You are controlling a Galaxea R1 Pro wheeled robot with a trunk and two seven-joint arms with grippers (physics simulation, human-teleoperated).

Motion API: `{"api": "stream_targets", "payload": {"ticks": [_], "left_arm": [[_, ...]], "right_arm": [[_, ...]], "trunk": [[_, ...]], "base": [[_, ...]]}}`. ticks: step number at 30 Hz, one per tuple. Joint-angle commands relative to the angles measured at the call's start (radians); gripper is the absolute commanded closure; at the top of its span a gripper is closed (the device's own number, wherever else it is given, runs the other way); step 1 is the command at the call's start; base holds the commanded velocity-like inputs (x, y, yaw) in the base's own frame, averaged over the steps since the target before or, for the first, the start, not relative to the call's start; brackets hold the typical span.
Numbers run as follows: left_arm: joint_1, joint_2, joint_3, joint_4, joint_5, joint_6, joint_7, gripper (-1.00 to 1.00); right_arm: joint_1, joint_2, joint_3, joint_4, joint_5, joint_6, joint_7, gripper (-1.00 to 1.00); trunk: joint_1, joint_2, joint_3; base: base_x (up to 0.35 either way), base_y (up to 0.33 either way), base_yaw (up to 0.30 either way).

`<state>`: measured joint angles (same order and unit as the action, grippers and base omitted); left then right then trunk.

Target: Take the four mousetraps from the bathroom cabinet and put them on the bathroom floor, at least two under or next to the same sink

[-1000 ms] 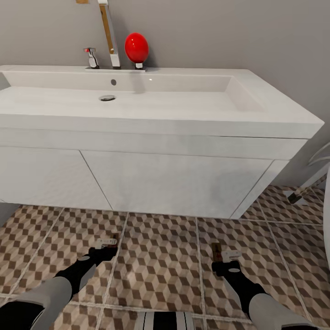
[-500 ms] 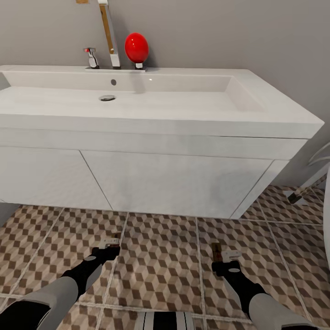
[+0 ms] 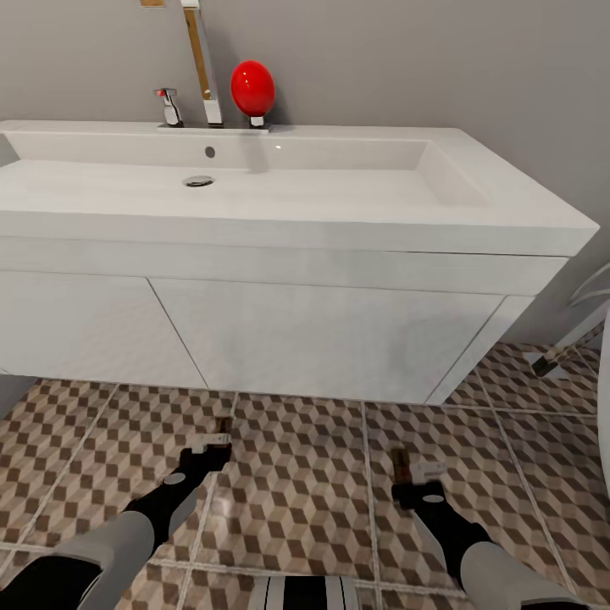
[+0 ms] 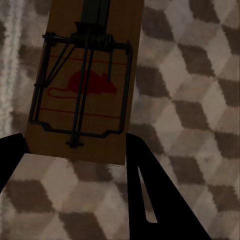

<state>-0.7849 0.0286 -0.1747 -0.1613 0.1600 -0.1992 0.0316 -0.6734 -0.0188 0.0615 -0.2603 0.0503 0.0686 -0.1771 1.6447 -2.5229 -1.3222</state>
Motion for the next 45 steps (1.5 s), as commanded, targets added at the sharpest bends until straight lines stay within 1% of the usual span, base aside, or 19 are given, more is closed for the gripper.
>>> {"api": "stream_targets", "payload": {"ticks": [1,2,4,9,10,16,27,42,45], "left_arm": [[0.000,-0.015,-0.010,0.000,0.006,0.014,0.007,1.00],[0.000,-0.028,-0.012,0.000,0.006,0.034,0.007,1.00],[0.000,-0.039,-0.015,0.000,0.004,0.057,0.004,1.00],[0.000,-0.048,-0.016,-0.002,0.004,0.073,0.001,1.00],[0.000,-0.048,-0.016,-0.002,0.004,0.074,0.001,1.00],[0.000,-0.045,-0.014,-0.008,0.007,0.071,0.002,1.00],[0.000,-0.046,-0.012,-0.015,0.008,0.070,0.012,1.00],[0.000,-0.046,-0.011,-0.015,0.009,0.070,0.013,1.00],[0.000,-0.046,-0.011,-0.016,0.009,0.070,0.013,1.00]], "right_arm": [[0.001,-0.001,0.006,-0.009,0.002,0.006,-0.003,1.00],[0.001,0.000,0.005,-0.015,0.002,0.006,-0.004,1.00],[0.001,0.000,0.005,-0.020,0.002,0.007,-0.004,1.00],[0.000,0.000,0.005,-0.024,0.002,0.007,-0.004,1.00],[0.000,0.000,0.005,-0.024,0.002,0.007,-0.004,1.00],[0.000,0.001,0.004,-0.025,0.003,0.008,-0.004,1.00],[0.000,0.000,0.004,-0.025,0.003,0.008,-0.004,1.00],[0.000,0.000,0.004,-0.025,0.003,0.008,-0.004,1.00],[0.000,0.000,0.004,-0.025,0.003,0.008,-0.004,1.00]], "trunk": [[0.000,0.000,-0.001],[0.000,0.000,-0.001],[0.000,0.000,-0.001],[0.000,0.000,-0.001],[0.000,0.000,-0.001],[0.003,-0.002,-0.024],[0.003,-0.002,-0.024],[0.009,-0.005,-0.082],[0.009,-0.005,-0.082]], "base": [[0.000,0.000,0.000],[0.000,0.000,0.000],[0.000,0.000,0.000],[0.000,0.000,0.000],[0.000,0.000,0.000],[0.000,0.000,0.000],[0.000,0.000,0.000],[0.000,0.000,0.000],[0.000,0.000,0.000]]}}
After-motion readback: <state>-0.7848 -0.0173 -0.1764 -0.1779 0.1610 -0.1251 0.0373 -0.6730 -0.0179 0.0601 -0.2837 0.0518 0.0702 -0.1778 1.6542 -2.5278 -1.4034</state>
